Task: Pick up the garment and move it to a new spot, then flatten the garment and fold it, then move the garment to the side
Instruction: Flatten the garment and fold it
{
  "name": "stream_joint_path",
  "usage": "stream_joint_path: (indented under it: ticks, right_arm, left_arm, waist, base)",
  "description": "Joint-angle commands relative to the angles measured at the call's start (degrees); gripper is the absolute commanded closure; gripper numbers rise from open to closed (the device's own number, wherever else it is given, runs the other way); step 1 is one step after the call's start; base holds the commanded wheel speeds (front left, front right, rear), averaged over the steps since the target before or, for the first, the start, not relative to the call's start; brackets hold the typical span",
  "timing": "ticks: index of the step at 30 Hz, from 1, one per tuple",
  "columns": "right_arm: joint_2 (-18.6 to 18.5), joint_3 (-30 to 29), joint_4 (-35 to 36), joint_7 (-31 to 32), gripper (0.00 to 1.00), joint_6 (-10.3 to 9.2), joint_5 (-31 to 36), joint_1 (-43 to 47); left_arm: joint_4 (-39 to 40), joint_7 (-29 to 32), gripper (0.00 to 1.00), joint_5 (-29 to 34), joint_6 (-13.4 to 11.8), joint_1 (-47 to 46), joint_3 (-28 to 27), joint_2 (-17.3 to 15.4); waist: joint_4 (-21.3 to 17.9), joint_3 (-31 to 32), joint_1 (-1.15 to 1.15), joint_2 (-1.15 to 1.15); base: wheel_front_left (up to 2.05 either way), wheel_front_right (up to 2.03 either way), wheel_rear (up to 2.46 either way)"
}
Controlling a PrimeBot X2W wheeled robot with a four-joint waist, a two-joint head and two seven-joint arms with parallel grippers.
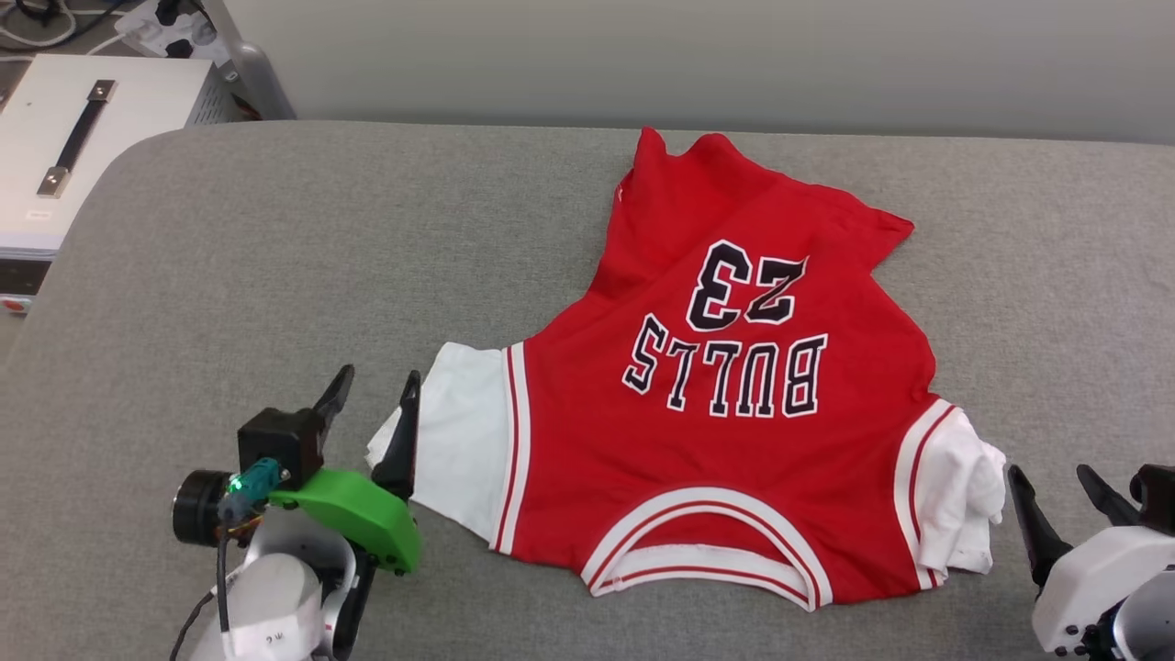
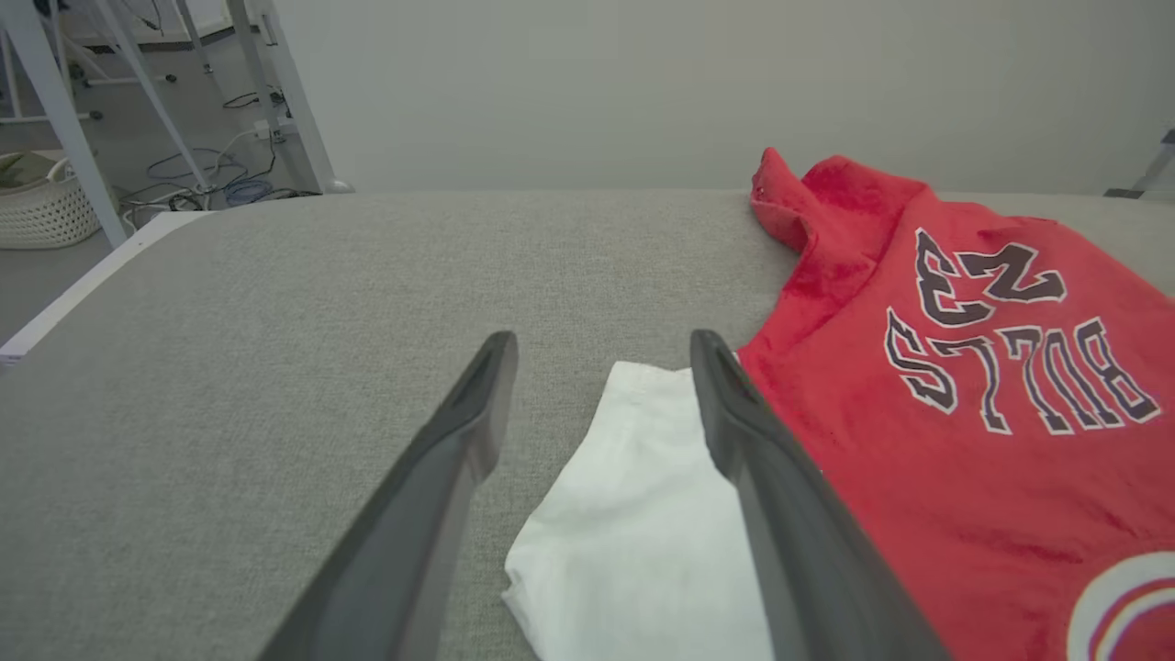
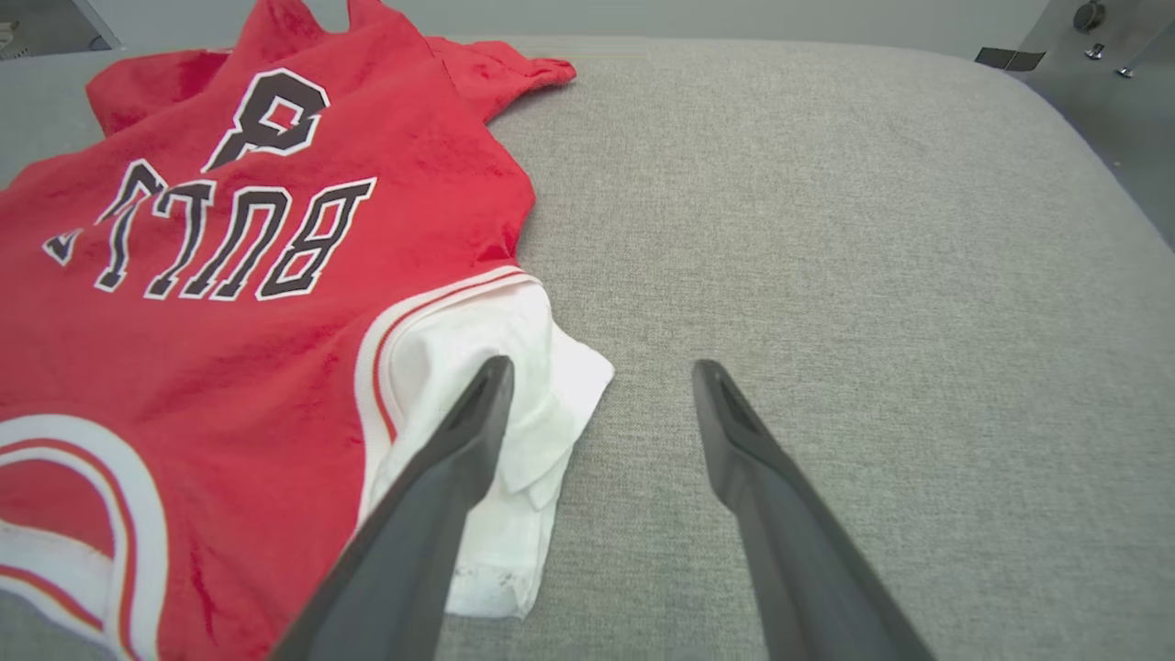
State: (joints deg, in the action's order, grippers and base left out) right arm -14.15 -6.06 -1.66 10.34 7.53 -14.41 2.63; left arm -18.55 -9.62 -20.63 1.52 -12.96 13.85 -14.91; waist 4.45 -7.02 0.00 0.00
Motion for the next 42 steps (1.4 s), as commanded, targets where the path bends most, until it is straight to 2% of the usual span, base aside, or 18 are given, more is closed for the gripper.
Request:
stream_joint_path:
  ticks: [1, 8, 14, 19, 28, 29, 30, 31, 36, 42]
  right_arm:
    - [-1.46, 0.69, 0.71, 2.7, 0.0, -0.04, -1.03, 0.38]
    - [-5.92, 1.14, 1.63, 20.54, 0.0, -0.04, -5.82, -2.64]
    - [-7.31, 1.09, -0.32, 31.05, 0.0, -0.04, -7.46, -6.85]
    - [-7.71, 1.75, -2.24, 33.37, 0.0, -0.04, -5.61, -8.88]
    - [-7.22, 3.54, -7.23, 31.68, 0.0, -0.04, -3.07, -9.81]
    - [-7.44, 3.88, -7.72, 31.47, 0.53, -0.04, -2.8, -9.74]
    - [-7.79, 4.28, -8.16, 31.08, 0.8, -0.04, -2.51, -9.69]
    - [-8.05, 4.54, -8.4, 30.67, 1.0, -0.04, -2.45, -9.68]
    - [-11.18, 5.18, -7.95, 28.67, 1.0, -0.04, -2.2, -9.43]
    - [-17.41, 4.81, -5.35, 29.93, 1.0, -0.04, -2.84, -8.02]
  left_arm:
    - [0.7, -1.65, 0.0, 0.8, 0.39, -0.23, 0.47, 0.26]
    - [3.2, -4.22, 0.0, 1.84, 1.32, 0.36, 2.29, 1.55]
    - [3.67, -4.67, 0.0, 2.2, 1.61, -0.53, 2.9, 1.81]
    - [3.69, -4.86, 0.0, 2.25, 1.54, -1.06, 3.01, 1.92]
    - [3.68, -5.09, 0.0, 2.24, 1.38, -2.06, 2.88, 1.8]
    - [3.65, -5.1, 0.0, 2.23, 1.36, -2.13, 2.88, 1.78]
    - [3.57, -5.11, 0.0, 2.19, 1.35, -2.19, 2.86, 1.75]
    - [3.47, -5.12, 0.0, 2.15, 1.33, -2.2, 2.83, 1.73]
    - [2.64, -5.17, 0.0, 1.97, 1.27, -1.86, 3.03, 1.74]
    - [1.99, -5.22, 0.0, 1.64, 1.51, -1.33, 3.61, 2.06]
  waist:
    - [0.92, 0.43, 0.0, 0.0]
    - [3.37, -0.37, 0.0, 0.0]
    - [5.32, -2.38, 0.0, 0.0]
    - [6.68, -4.29, 0.0, 0.0]
    - [8.03, -6.6, 0.0, 0.0]
    - [8.06, -6.67, 0.0, 0.0]
    - [8.03, -6.67, 0.0, 0.0]
    - [7.97, -6.61, 0.0, 0.0]
    - [7.28, -5.04, 0.0, 0.0]
    - [6.59, -3.06, 0.0, 0.0]
  base:
    - [0.0, 0.0, 0.0]
    - [0.0, 0.0, 0.0]
    - [0.0, 0.0, 0.0]
    - [0.0, 0.0, 0.0]
    - [0.0, 0.0, 0.0]
    - [0.0, 0.0, 0.0]
    - [0.0, 0.0, 0.0]
    - [0.0, 0.0, 0.0]
    - [0.0, 0.0, 0.0]
    - [0.0, 0.0, 0.0]
